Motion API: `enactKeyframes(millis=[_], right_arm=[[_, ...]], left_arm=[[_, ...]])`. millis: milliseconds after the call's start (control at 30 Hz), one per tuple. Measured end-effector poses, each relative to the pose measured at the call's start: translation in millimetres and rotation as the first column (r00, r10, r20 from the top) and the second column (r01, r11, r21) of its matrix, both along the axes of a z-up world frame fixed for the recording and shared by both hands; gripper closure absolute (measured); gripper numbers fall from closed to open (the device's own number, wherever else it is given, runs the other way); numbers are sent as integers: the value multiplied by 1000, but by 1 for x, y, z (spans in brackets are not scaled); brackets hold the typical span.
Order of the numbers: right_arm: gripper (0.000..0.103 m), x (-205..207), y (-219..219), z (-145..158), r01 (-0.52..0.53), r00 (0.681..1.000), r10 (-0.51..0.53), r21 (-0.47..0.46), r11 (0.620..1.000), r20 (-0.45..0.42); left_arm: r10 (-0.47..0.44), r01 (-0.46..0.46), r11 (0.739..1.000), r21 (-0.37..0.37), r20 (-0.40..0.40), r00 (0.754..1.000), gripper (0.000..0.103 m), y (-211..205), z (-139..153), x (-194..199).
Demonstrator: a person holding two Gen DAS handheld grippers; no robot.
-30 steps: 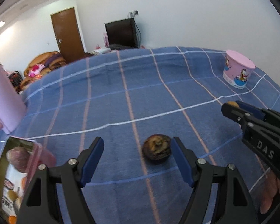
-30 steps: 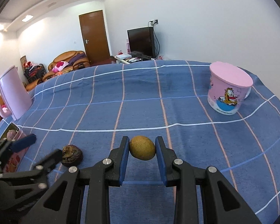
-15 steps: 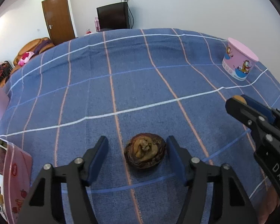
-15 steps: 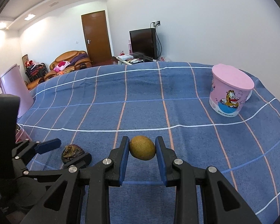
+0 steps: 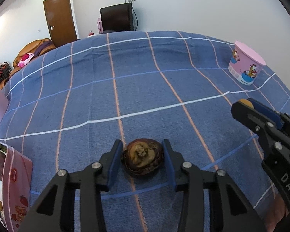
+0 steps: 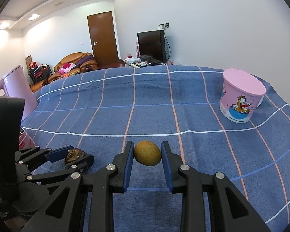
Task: Organize fruits
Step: 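Lift the dark fruit with the left tool and the yellow-green fruit with the right tool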
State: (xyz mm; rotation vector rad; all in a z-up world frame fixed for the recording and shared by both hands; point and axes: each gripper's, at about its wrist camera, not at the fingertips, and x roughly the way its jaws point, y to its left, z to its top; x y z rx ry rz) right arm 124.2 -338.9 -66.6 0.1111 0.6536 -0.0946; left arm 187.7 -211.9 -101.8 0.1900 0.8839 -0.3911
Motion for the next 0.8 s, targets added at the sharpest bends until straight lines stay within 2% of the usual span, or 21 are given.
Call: enactKeyframes(millis=[233, 800], right_arm=[[73, -7, 6, 3, -2, 1000, 3, -24, 1000, 29], [73, -27, 13, 8, 4, 997, 0, -42, 999, 79]], left_arm=[[26, -25, 1000, -7, 13, 1000, 60, 5, 2, 0], [50, -50, 999, -3, 112, 992, 60, 9, 14, -13]])
